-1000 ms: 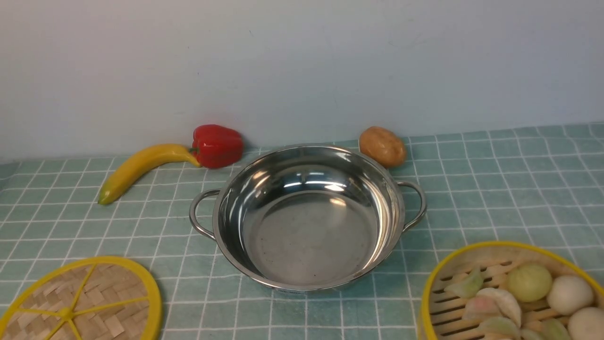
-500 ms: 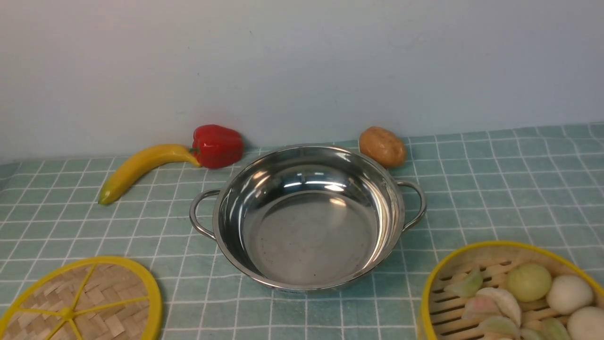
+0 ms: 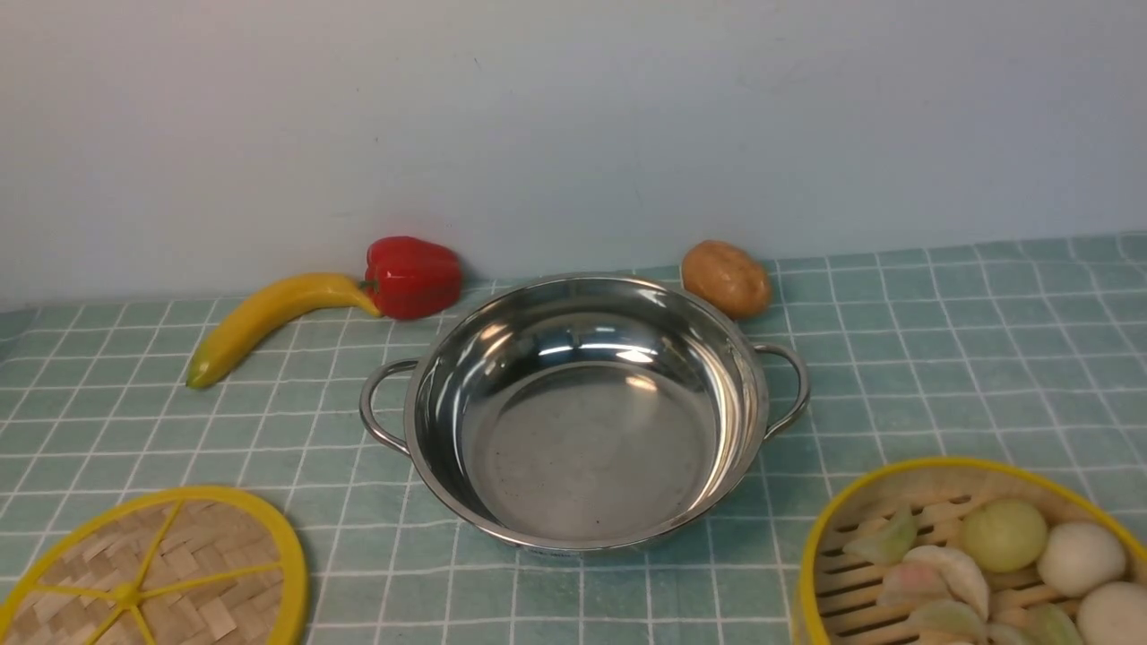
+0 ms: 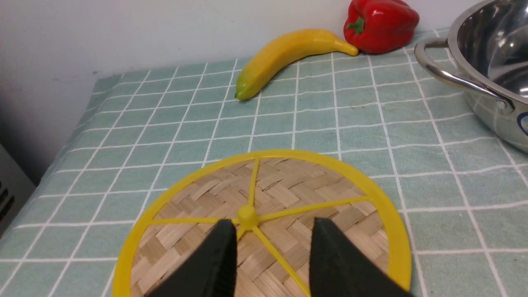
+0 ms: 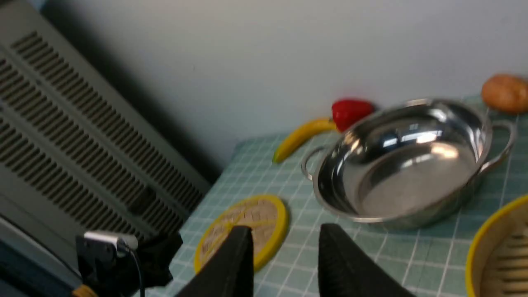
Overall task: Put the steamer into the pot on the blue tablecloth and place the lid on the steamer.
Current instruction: 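Reach for and grasp the rim of the bamboo steamer holding the buns with the right gripper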
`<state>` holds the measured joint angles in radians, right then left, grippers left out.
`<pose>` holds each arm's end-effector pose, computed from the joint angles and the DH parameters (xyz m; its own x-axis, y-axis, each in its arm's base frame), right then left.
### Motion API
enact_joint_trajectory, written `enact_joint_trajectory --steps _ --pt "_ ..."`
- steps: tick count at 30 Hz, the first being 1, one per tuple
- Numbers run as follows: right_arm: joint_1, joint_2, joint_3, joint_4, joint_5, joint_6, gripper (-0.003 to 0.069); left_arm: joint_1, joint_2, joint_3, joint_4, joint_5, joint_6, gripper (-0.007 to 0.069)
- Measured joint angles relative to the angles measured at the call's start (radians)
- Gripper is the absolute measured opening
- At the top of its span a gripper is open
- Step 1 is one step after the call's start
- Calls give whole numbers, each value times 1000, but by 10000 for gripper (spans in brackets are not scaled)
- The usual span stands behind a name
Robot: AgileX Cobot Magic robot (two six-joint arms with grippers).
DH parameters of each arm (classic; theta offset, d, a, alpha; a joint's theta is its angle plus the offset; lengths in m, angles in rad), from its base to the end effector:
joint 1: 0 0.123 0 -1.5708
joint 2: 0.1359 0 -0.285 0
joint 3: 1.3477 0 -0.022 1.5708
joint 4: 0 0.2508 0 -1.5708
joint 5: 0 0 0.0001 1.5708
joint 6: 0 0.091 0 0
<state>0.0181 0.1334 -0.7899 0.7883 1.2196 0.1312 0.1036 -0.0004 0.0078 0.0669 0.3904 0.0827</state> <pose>-0.0424 0.0599 0.3616 -0.5911 0.3235 -0.7389 -0.4191 0.6596 0.6239 0.0519 0.0077 0.1756 -0.3185 0.1117 -0.9413 -0.0825 0.9860 0.1449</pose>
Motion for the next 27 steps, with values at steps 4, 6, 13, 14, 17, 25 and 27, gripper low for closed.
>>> enact_joint_trajectory --steps 4,6,13,14,17,25,27 --pt "0 150 0 70 11 -250 243 0 0 0 0 0 6 243" --pt "0 254 0 87 10 -375 243 0 0 0 0 0 7 243" --pt "0 613 -24 -69 6 -617 243 0 0 0 0 0 7 243" --pt "0 646 -29 -106 6 -624 243 0 0 0 0 0 7 243" --pt "2 748 -44 -204 6 -635 243 0 0 0 0 0 7 243" --pt "270 959 -99 -290 -41 -592 243 0 0 0 0 0 7 243" --pt "329 993 -100 -343 -56 -532 243 0 0 0 0 0 7 243"
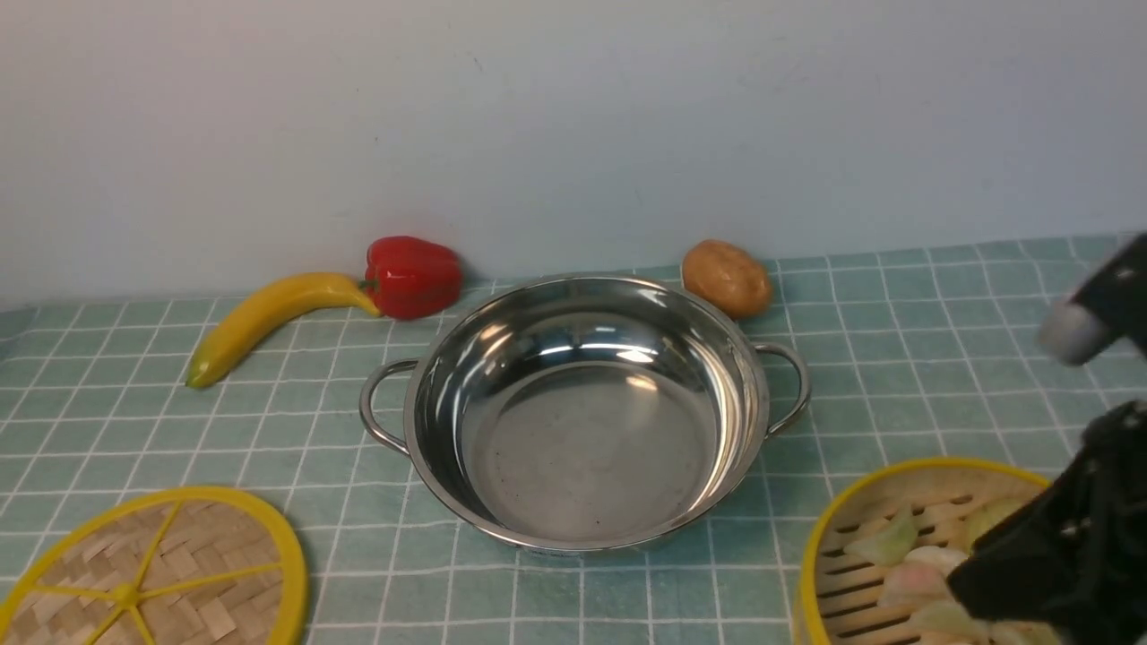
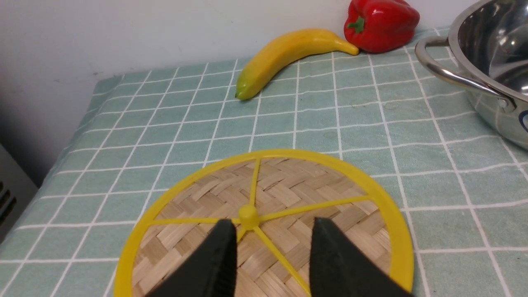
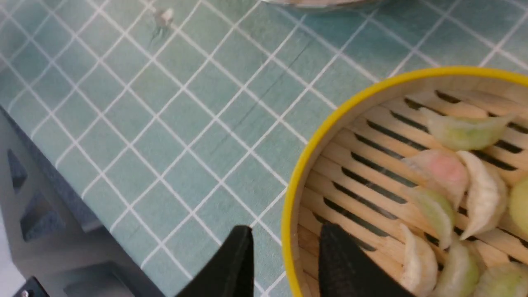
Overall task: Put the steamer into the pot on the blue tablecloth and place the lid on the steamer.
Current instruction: 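Reach for and grasp the rim of the bamboo steamer holding the buns with the right gripper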
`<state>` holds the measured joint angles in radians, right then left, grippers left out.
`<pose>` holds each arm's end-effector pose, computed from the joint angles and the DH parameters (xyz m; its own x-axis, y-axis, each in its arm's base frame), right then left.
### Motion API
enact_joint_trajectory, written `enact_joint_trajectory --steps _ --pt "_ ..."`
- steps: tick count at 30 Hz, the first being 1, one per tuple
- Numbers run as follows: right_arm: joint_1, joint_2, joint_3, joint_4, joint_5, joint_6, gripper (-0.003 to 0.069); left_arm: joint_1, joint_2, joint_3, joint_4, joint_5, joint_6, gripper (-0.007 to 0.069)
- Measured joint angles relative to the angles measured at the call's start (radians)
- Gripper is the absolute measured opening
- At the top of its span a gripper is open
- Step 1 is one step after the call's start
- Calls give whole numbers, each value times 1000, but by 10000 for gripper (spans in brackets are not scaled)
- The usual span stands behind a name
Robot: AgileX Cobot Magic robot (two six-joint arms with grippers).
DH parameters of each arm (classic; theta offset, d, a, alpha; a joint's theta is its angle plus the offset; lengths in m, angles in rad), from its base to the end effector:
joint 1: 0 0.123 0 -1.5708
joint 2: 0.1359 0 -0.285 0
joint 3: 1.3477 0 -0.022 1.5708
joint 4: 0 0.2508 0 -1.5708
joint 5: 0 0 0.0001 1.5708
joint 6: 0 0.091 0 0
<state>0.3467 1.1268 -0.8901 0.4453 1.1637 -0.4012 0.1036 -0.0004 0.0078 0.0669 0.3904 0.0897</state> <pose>0.1657 0.0981 0.2990 -0.7894 -0.4930 -0.3657 -0.6024 0.7365 0.3075 0.0519 0.0077 0.1756 -0.3190 0.1186 -0.9403 -0.0802 0.9852 0.1515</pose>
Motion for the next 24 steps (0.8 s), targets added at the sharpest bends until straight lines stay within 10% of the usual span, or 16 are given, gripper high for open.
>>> enact_joint_trajectory --steps 10,24 --pt "313 226 0 -265 -122 401 243 0 0 0 0 0 0 243" --pt "330 453 -1 -272 -252 461 243 0 0 0 0 0 0 243"
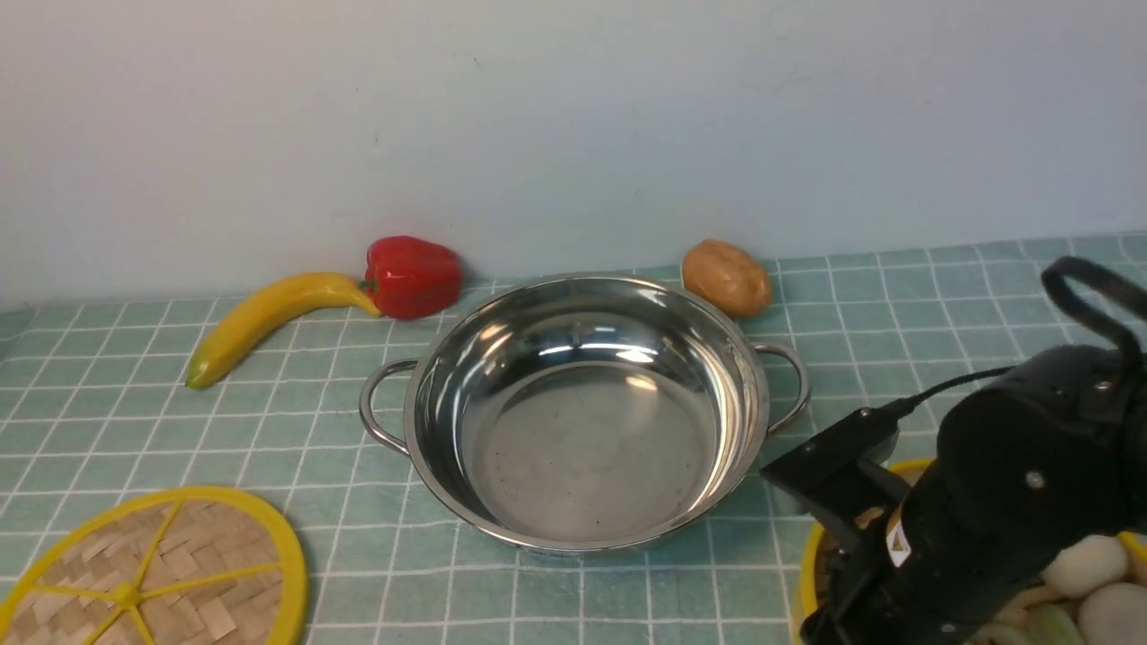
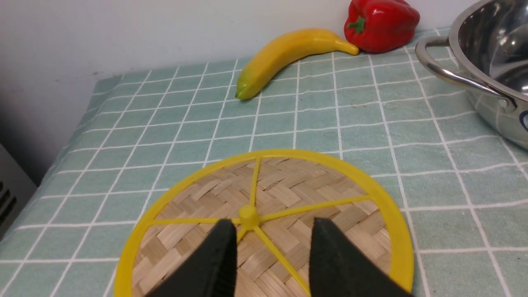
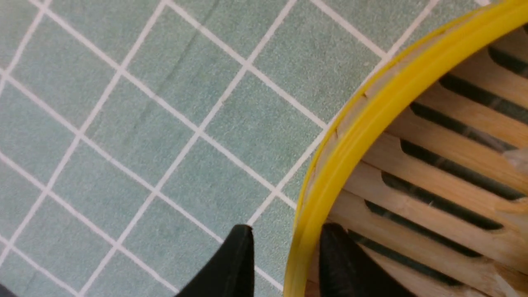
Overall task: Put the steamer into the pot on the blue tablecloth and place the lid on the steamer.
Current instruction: 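Reach for and grasp the rim of the bamboo steamer holding the buns with the right gripper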
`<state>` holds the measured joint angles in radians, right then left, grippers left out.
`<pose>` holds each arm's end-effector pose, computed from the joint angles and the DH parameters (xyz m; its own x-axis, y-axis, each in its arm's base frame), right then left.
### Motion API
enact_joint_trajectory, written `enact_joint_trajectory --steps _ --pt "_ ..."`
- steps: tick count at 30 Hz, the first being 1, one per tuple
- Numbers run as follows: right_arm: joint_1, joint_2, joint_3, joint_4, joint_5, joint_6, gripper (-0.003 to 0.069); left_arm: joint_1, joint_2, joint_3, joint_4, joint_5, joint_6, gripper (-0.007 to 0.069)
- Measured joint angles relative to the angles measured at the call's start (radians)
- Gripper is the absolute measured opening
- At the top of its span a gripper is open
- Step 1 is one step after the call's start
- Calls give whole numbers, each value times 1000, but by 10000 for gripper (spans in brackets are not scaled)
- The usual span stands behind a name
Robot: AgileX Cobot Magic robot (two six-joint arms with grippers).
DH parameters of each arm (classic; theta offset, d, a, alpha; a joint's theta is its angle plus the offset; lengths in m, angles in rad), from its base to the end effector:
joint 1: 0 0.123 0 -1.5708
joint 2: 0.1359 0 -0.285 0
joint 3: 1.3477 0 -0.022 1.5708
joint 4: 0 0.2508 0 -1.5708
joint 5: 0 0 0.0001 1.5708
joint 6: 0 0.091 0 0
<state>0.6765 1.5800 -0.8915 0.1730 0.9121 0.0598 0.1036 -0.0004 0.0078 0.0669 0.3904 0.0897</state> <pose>0.1998 0.1763 0.1913 -0.8712 -0.4891 -0.0413 -0.4896 0.8599 0.1447 0.0519 0.0077 0.1756 -0.3190 0.1186 -0.9403 -0.0802 0.9852 0.1515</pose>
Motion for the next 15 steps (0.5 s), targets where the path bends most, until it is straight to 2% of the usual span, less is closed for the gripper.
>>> enact_joint_trajectory --steps 10,12,13,14,15 --pt "0 110 -4 0 10 15 231 0 0 0 0 0 0 243" --pt "0 111 -7 0 28 25 165 0 0 0 0 0 0 243" --pt "0 111 -7 0 30 27 156 0 0 0 0 0 0 243" --pt "0 111 -7 -9 44 36 63 0 0 0 0 0 0 243" --pt "0 111 -8 -16 48 42 58 0 0 0 0 0 0 243"
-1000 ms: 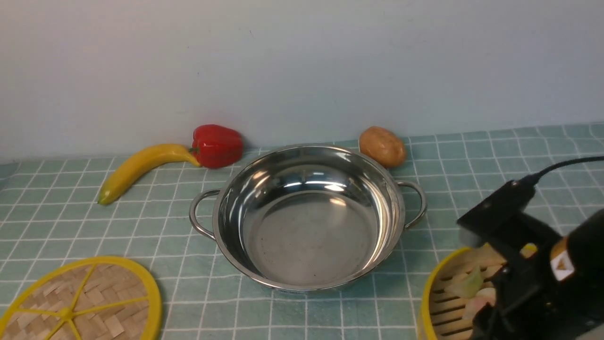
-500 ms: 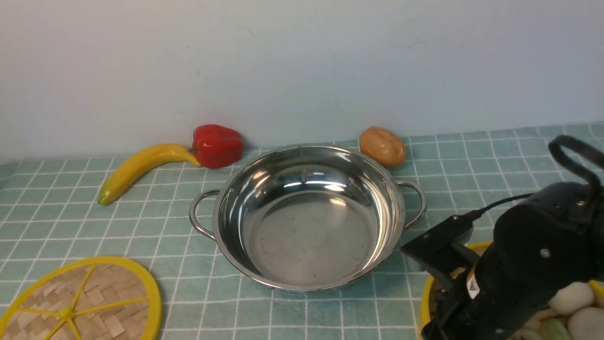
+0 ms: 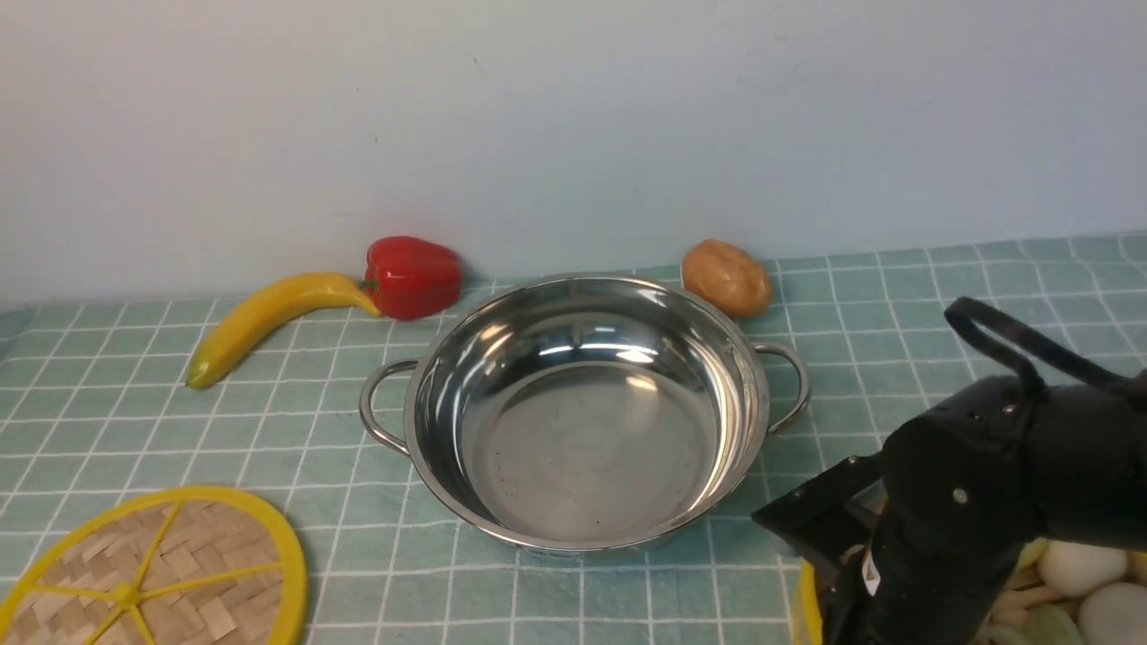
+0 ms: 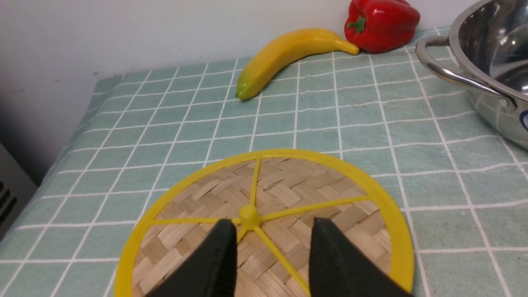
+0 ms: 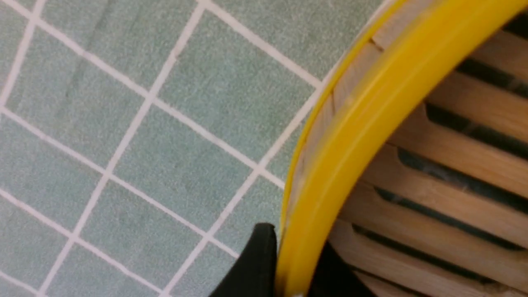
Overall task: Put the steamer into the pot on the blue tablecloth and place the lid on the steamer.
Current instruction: 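Reach for and grasp the rim of the bamboo steamer holding the buns with the right gripper, then place the bamboo steamer basket of food into the steel pot with the right gripper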
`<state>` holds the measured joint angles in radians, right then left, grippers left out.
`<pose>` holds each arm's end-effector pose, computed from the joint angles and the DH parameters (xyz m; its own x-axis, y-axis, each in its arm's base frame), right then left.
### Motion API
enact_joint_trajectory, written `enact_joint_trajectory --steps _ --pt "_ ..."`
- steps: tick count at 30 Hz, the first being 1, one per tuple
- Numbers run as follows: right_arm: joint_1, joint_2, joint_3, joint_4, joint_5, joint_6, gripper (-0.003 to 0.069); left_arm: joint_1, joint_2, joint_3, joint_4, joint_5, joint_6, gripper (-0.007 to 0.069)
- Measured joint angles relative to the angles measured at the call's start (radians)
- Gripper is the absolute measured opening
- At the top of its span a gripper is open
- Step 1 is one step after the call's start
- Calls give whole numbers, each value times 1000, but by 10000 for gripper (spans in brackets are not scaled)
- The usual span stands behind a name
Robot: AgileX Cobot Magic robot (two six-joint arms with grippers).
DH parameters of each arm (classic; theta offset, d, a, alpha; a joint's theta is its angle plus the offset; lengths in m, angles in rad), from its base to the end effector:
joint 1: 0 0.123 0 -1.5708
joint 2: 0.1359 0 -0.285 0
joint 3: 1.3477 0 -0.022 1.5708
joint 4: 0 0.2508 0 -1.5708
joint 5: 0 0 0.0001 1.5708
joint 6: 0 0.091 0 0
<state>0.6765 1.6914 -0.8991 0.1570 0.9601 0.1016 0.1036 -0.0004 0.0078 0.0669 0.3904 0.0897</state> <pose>0.2028 0.1778 0.1630 -0.8793 -0.4631 0.1112 -0.4525 0.8852 0.1083 0.0519 0.0077 0.1756 -0.3190 0.1186 -0.9403 -0.0802 0.9852 0.1515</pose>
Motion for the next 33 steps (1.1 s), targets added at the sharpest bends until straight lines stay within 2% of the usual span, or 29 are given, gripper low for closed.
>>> enact_joint_trajectory --steps 4,11,19,22,28,33 --pt "3 -1 0 -56 13 42 59 0 0 0 0 0 0 243" --pt "7 -93 1 -238 105 159 57 0 0 0 0 0 0 243" --pt "7 -222 -41 -327 259 158 57 0 0 0 0 0 0 243" --pt "6 -223 -101 -335 280 135 57 0 0 0 0 0 0 243" --pt "6 -139 -395 -276 280 -31 57 0 0 0 0 0 0 243" --pt "35 44 -690 -249 283 -180 56 0 0 0 0 0 0 243"
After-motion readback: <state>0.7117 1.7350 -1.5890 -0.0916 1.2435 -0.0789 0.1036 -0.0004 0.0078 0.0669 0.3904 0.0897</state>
